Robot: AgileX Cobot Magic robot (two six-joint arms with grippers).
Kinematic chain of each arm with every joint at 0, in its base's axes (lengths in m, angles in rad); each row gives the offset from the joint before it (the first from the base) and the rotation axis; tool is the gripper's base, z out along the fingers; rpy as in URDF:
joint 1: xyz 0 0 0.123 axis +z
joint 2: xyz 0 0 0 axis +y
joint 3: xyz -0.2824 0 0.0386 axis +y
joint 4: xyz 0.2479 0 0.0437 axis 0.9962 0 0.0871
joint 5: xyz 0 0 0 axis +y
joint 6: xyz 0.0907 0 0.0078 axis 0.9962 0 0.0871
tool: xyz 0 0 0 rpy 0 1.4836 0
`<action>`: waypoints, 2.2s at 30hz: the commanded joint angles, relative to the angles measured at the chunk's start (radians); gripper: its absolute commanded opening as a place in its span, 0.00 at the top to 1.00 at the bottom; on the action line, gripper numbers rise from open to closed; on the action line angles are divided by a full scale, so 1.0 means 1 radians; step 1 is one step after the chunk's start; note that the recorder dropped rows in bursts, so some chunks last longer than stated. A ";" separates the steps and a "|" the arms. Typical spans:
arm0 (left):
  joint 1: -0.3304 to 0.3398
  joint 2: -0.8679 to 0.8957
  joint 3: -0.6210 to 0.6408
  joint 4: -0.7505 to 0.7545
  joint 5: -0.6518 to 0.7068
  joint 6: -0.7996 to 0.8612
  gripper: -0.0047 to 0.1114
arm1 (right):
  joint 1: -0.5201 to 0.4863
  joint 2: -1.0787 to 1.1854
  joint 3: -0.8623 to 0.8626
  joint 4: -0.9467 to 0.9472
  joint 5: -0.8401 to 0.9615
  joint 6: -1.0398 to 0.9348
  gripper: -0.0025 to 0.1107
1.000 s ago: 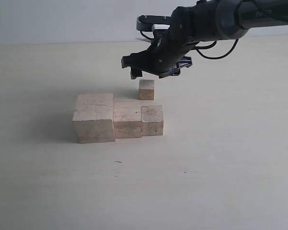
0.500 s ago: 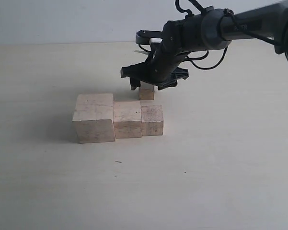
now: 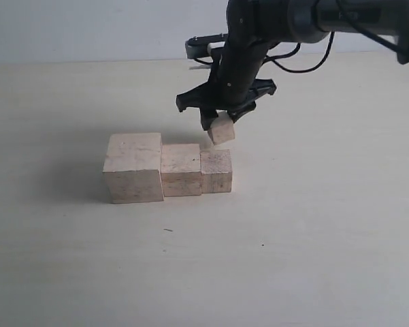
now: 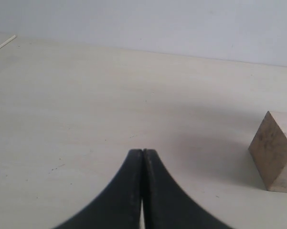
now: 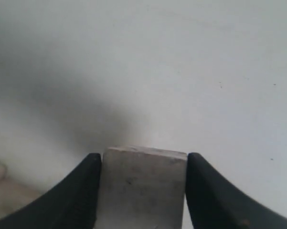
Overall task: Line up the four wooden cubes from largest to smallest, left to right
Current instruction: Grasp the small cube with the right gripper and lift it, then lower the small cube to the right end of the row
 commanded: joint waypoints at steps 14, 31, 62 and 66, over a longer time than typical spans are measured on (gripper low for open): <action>-0.005 -0.006 0.003 -0.001 -0.008 -0.002 0.96 | -0.256 -0.459 0.410 0.528 0.043 -1.185 0.98; -0.005 -0.006 0.003 -0.001 -0.008 -0.002 0.96 | -0.284 -0.431 0.588 0.650 -0.085 -1.584 0.98; -0.005 -0.006 0.003 -0.001 -0.008 -0.002 0.96 | -0.267 -0.216 0.588 0.779 -0.022 -1.786 0.79; -0.005 -0.006 0.003 -0.001 -0.008 -0.002 0.96 | -0.267 -0.216 0.588 0.781 -0.032 -1.784 0.63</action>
